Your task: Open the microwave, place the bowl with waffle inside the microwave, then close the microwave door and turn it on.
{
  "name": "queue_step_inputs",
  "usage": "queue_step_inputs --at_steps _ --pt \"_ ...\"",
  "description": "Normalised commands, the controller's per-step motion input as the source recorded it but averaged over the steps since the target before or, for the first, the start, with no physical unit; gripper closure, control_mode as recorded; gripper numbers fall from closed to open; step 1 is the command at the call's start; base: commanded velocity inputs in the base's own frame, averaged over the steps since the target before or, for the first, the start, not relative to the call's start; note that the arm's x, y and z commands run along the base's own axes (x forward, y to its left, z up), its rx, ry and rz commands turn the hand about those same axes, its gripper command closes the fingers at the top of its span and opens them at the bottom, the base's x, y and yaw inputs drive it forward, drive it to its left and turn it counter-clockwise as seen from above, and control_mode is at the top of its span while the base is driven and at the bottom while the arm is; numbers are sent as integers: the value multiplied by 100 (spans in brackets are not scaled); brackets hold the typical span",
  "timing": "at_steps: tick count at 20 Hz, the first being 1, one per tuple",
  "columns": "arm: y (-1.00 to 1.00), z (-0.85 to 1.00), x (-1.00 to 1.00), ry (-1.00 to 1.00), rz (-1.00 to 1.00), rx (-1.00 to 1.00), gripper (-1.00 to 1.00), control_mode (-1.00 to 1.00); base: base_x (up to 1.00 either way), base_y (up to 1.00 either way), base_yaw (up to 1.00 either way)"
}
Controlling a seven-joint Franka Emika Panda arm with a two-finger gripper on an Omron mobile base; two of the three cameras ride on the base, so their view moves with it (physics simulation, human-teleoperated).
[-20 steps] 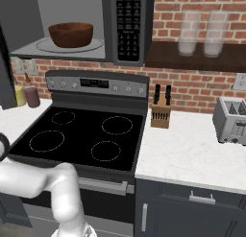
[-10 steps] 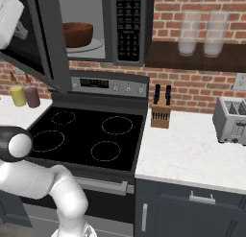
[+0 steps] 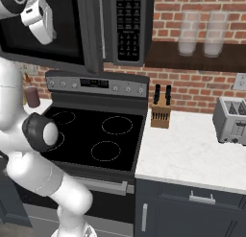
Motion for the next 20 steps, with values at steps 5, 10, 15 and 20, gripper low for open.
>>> queue_step_inputs --at_steps 5,10,15,20 --pt "0 -82 100 -22 30 0 100 -100 0 0 0" --pt "0 -81 100 -44 30 3 100 -100 0 0 0" --pt "0 -88 100 -57 30 0 100 -100 0 0 0" --pt "0 -74 100 -43 27 0 100 -100 0 0 0"
